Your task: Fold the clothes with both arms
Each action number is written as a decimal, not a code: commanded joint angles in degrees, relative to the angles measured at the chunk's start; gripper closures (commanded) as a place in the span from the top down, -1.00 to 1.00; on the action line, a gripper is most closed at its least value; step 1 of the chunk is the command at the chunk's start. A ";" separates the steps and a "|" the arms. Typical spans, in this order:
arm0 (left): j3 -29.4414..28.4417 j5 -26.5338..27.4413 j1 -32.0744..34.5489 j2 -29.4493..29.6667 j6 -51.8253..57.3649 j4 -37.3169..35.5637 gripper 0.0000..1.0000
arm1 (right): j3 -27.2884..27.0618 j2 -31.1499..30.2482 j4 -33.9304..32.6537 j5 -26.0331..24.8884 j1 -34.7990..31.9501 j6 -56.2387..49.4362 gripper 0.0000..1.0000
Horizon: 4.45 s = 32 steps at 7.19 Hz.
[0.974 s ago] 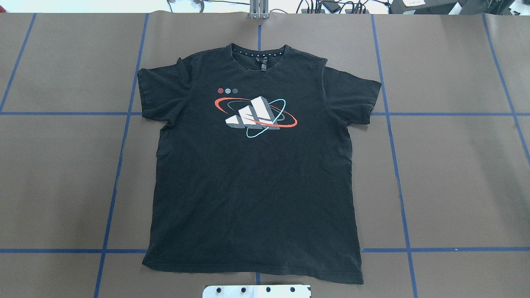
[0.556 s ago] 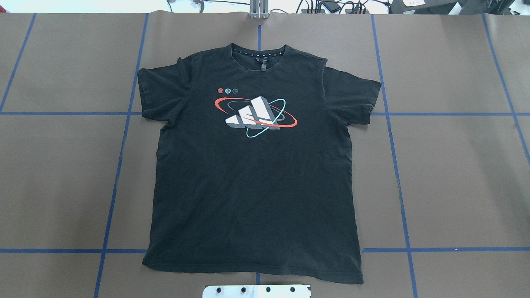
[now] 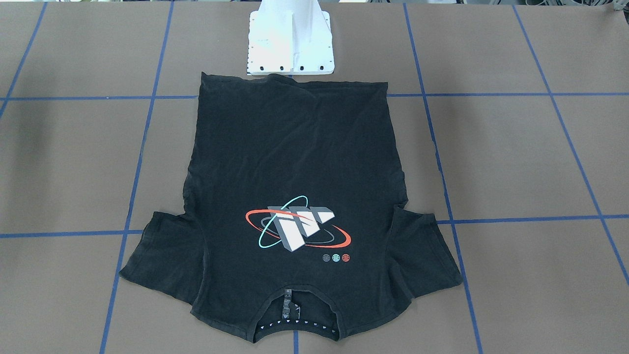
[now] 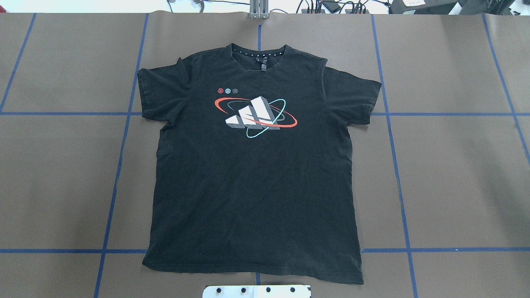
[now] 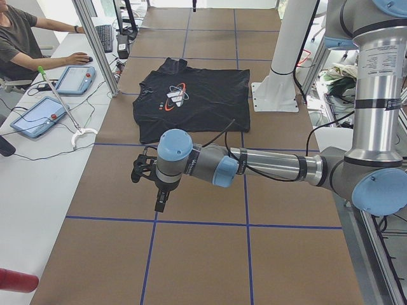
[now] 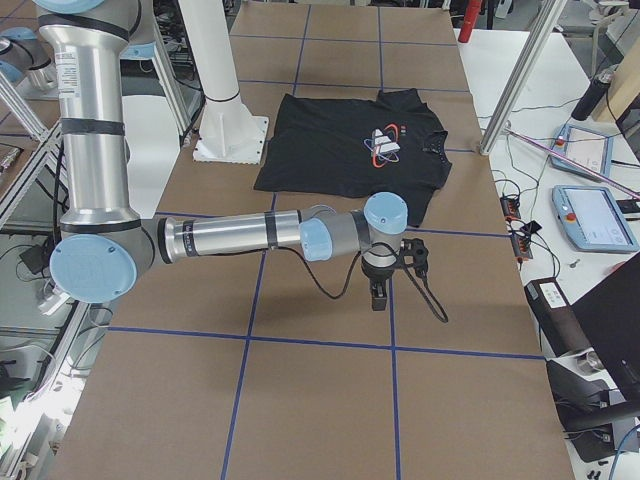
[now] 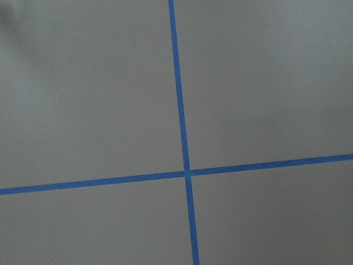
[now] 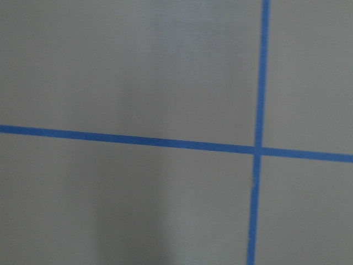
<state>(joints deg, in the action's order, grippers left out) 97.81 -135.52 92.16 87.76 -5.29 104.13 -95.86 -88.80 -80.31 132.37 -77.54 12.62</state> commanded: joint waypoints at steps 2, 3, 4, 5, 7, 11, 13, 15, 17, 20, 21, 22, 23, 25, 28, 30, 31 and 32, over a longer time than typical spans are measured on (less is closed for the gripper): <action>-0.08 -0.09 -0.14 -0.05 -0.07 0.46 1.00 | 4.79 8.61 7.01 -0.35 8.36 3.72 1.00; -0.08 -0.09 -0.14 -0.05 -0.07 0.46 1.00 | 8.20 14.38 7.01 -0.18 9.94 7.90 1.00; 0.01 -0.09 -0.14 -0.05 0.02 0.46 1.00 | 13.54 21.40 7.09 -0.44 13.34 11.51 1.00; 0.01 -0.09 -0.14 -0.05 0.02 0.46 1.00 | 20.64 28.09 7.09 -0.36 14.34 15.37 0.99; 0.01 -0.09 -0.14 -0.05 0.02 1.25 1.00 | 23.70 31.84 7.09 -0.44 15.93 21.29 0.98; 0.10 -0.09 -0.23 -0.05 0.02 1.78 1.00 | 31.87 32.63 22.55 -6.42 18.83 21.56 0.87; 0.10 -0.01 -0.14 -0.05 -0.07 2.49 1.00 | 33.44 33.16 22.74 -6.86 19.88 21.56 0.75; 0.01 -0.01 -0.14 -0.05 0.02 2.49 1.00 | 33.63 33.34 22.74 -7.12 20.41 21.56 0.69; 0.01 -0.01 -0.14 -0.05 0.02 2.49 1.00 | 34.16 33.34 22.74 -8.78 21.11 21.56 0.59; 0.01 0.08 -0.14 -0.14 0.11 2.49 1.00 | 34.86 33.34 22.74 -9.14 21.46 21.56 0.35; 0.01 0.08 -0.14 -0.14 0.11 2.49 1.00 | 34.95 33.43 22.65 -9.32 21.55 21.56 0.12; 0.01 0.08 -0.14 -0.14 0.11 2.49 1.00 | 35.04 33.43 22.65 -9.49 21.55 21.56 -0.34; 0.01 0.08 -0.14 -0.14 0.11 2.49 1.00 | 35.21 33.43 22.65 -9.50 21.55 21.56 -0.85; 0.01 0.08 -0.14 -0.14 0.11 2.49 1.00 | 35.30 33.51 22.65 -9.50 21.55 21.65 -1.00; 0.01 0.08 -0.14 -0.14 0.11 2.49 1.00 | 30.25 33.97 22.21 -8.45 20.50 22.35 -1.00; 0.62 -0.01 -0.14 -0.14 0.28 2.49 1.00 | 21.10 32.98 22.03 -5.56 22.68 36.07 -1.00; 1.06 -0.01 -0.14 -0.14 0.45 2.75 1.00 | 19.15 33.94 22.03 -5.45 25.65 41.72 -1.00; 1.06 -0.01 -0.14 -0.22 0.46 3.71 1.00 | 19.83 37.00 21.86 -5.89 28.29 46.39 -1.00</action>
<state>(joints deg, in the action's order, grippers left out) 98.67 -135.52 92.02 87.61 -4.91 107.03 -75.23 -54.42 -58.31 126.50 -52.42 52.48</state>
